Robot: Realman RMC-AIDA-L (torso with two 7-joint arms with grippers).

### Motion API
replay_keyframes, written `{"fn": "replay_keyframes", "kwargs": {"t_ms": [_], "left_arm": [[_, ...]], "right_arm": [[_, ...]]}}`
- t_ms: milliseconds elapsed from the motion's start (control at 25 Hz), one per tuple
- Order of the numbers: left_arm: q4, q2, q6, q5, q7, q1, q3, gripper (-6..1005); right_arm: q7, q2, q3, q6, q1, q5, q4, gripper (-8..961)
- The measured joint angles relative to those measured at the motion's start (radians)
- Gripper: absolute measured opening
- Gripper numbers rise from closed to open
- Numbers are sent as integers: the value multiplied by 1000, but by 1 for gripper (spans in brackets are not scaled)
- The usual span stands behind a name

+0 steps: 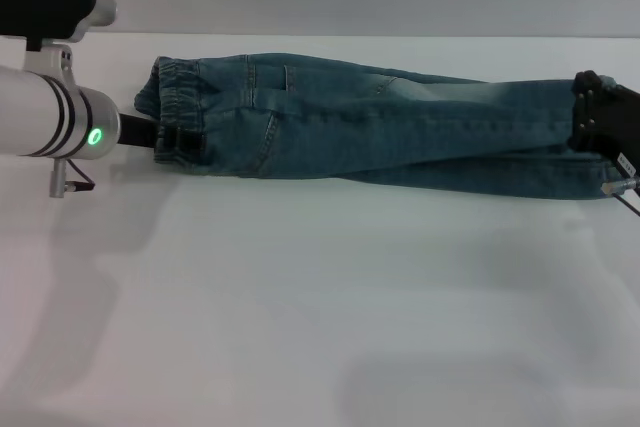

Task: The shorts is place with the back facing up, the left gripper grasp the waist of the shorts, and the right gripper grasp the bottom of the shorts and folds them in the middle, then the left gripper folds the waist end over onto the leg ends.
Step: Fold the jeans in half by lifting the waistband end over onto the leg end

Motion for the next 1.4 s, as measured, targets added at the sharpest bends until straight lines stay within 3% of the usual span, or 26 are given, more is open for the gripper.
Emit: {"fn": "replay_keyframes", "kwargs": {"t_ms": [440, 920, 1360, 1400], "left_arm": [[89, 0, 23, -76, 78, -46, -29, 855], [93, -2, 64, -92, 86, -42, -28, 846], [78, -3, 115, -131, 110, -14, -17, 637], [78, -3, 113, -132, 111, -14, -17, 531]], "right_arm": [[2, 0, 0, -3, 10, 0, 0, -1], [4, 1, -5, -4, 3, 0, 9, -1], [4, 0, -15, -4, -18, 0, 42, -1], [4, 0, -15, -4, -18, 0, 42, -1]]}}
